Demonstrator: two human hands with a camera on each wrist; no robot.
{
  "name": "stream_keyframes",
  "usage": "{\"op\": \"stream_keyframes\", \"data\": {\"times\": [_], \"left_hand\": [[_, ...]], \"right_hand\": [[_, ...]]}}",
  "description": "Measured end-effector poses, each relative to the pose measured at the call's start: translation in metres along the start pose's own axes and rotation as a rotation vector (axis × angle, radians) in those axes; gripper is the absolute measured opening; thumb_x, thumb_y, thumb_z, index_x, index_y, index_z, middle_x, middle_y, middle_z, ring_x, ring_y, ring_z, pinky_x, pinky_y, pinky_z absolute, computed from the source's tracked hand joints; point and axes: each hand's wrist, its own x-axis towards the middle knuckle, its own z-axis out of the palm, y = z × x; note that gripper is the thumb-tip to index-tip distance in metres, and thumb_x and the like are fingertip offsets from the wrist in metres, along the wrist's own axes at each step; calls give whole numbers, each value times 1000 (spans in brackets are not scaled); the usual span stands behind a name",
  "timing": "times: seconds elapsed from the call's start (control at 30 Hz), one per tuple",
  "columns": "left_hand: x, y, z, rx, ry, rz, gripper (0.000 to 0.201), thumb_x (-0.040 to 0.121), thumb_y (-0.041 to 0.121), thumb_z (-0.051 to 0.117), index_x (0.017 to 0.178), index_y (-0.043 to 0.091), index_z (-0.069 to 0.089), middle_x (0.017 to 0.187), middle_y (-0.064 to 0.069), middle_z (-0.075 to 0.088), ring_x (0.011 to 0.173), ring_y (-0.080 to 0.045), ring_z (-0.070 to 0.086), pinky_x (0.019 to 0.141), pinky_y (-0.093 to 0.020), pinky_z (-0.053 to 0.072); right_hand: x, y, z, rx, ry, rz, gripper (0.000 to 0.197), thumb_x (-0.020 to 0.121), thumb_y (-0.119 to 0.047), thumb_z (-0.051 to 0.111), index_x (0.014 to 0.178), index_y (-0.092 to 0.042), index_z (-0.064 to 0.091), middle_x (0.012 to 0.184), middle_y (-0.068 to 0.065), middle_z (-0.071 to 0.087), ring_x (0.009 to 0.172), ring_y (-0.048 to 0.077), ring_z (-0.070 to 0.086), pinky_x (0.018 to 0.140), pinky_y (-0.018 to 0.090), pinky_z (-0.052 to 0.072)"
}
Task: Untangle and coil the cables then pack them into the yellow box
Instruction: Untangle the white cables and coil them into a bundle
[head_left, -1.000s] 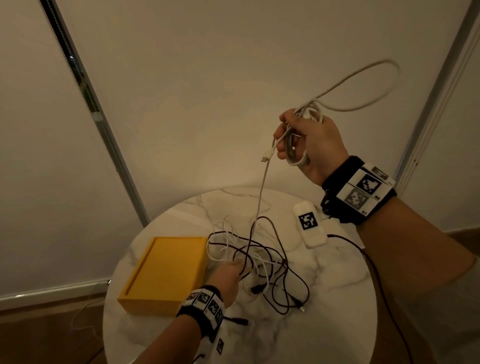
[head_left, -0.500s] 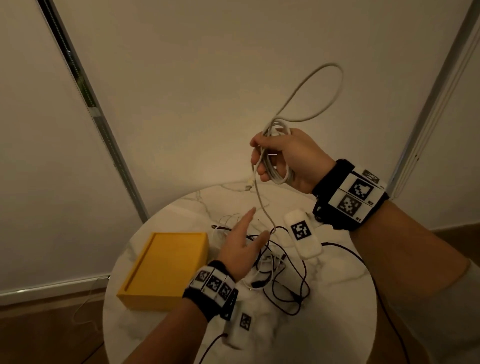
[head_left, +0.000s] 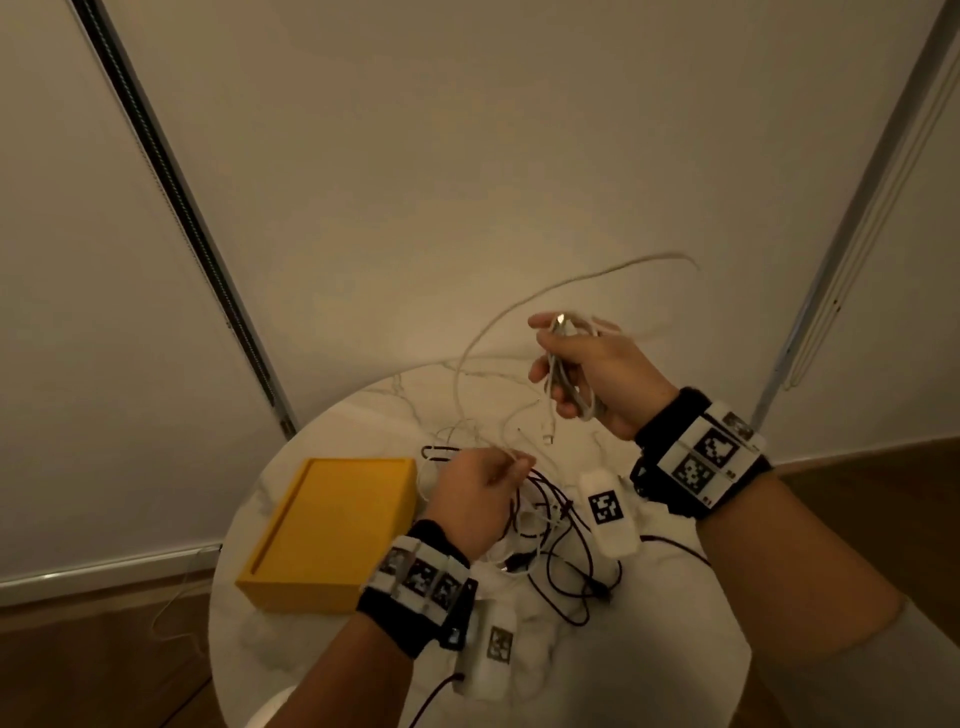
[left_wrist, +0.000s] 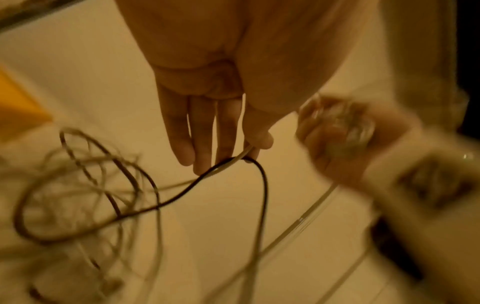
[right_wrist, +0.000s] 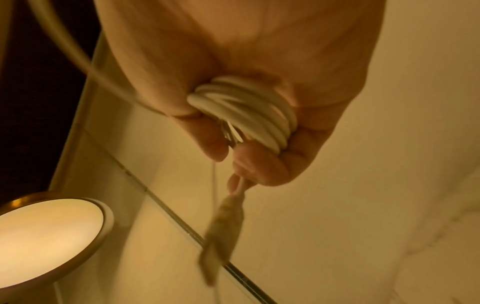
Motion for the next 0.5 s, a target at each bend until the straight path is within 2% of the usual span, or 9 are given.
{"op": "stream_keyframes", "data": {"times": [0.07, 0.1, 0.13, 0.2, 0.27, 0.33, 0.4, 0.47, 0.5], "left_hand": [[-3, 15, -9, -403, -30, -160, 23, 100, 19, 57, 101, 4, 74, 101, -5, 75, 95, -23, 71, 85, -38, 59], [-4, 21, -14, -549, -40, -202, 22, 101, 18, 56, 100, 5, 73, 99, -7, 75, 92, -26, 72, 82, -37, 60], [-2, 24, -19, -587, -20, -191, 21, 102, 18, 54, 99, 7, 72, 96, -7, 74, 90, -25, 72, 81, -37, 59], [2, 25, -29, -513, 54, -117, 21, 102, 19, 53, 98, 12, 72, 90, -3, 72, 85, -15, 69, 81, -34, 59], [4, 23, -35, -421, 118, -55, 21, 101, 19, 54, 97, 13, 74, 84, 9, 69, 79, -3, 65, 76, -26, 59], [7, 22, -38, -363, 129, -17, 23, 101, 19, 55, 96, 7, 75, 77, 17, 69, 76, -2, 63, 71, -22, 57], [8, 25, -40, -285, 121, 66, 26, 99, 18, 59, 91, -1, 75, 80, 10, 73, 78, -8, 66, 68, -25, 57], [10, 31, -42, -193, 129, 167, 26, 96, 19, 64, 85, 0, 76, 80, -4, 74, 78, -9, 69, 70, -31, 56], [12, 33, -43, -154, 138, 196, 26, 95, 20, 66, 81, 1, 76, 78, -5, 74, 79, -8, 69, 71, -31, 56]], "right_hand": [[-2, 22, -3, 49, 24, 78, 25, 102, -17, 57, 125, -9, 56, 77, 17, 67, 51, 21, 51, 44, 26, 38], [-5, 32, -3, 80, 27, 113, 27, 102, -18, 58, 126, -7, 56, 77, 16, 67, 50, 21, 50, 43, 26, 38], [-7, 41, -3, 113, 28, 142, 29, 101, -18, 58, 127, -4, 56, 75, 16, 66, 50, 20, 50, 42, 25, 37], [-14, 57, -2, 165, 29, 186, 30, 100, -18, 59, 124, 1, 58, 75, 15, 65, 49, 20, 49, 40, 24, 37], [-21, 69, 0, 159, 21, 213, 27, 100, -17, 60, 120, 1, 61, 76, 16, 64, 49, 20, 49, 40, 24, 37], [-27, 78, 4, 93, -24, 218, 25, 98, -14, 62, 117, 3, 63, 75, 17, 64, 47, 21, 50, 40, 24, 38], [-33, 83, 9, -4, -107, 202, 25, 97, -11, 64, 115, 6, 62, 72, 18, 64, 42, 20, 50, 38, 23, 39], [-37, 85, 14, -124, -180, 165, 21, 97, -11, 65, 106, 8, 64, 68, 14, 66, 39, 18, 50, 37, 23, 39], [-39, 84, 16, -171, -199, 143, 16, 97, -12, 65, 99, 4, 65, 65, 11, 65, 39, 18, 49, 38, 24, 39]]}}
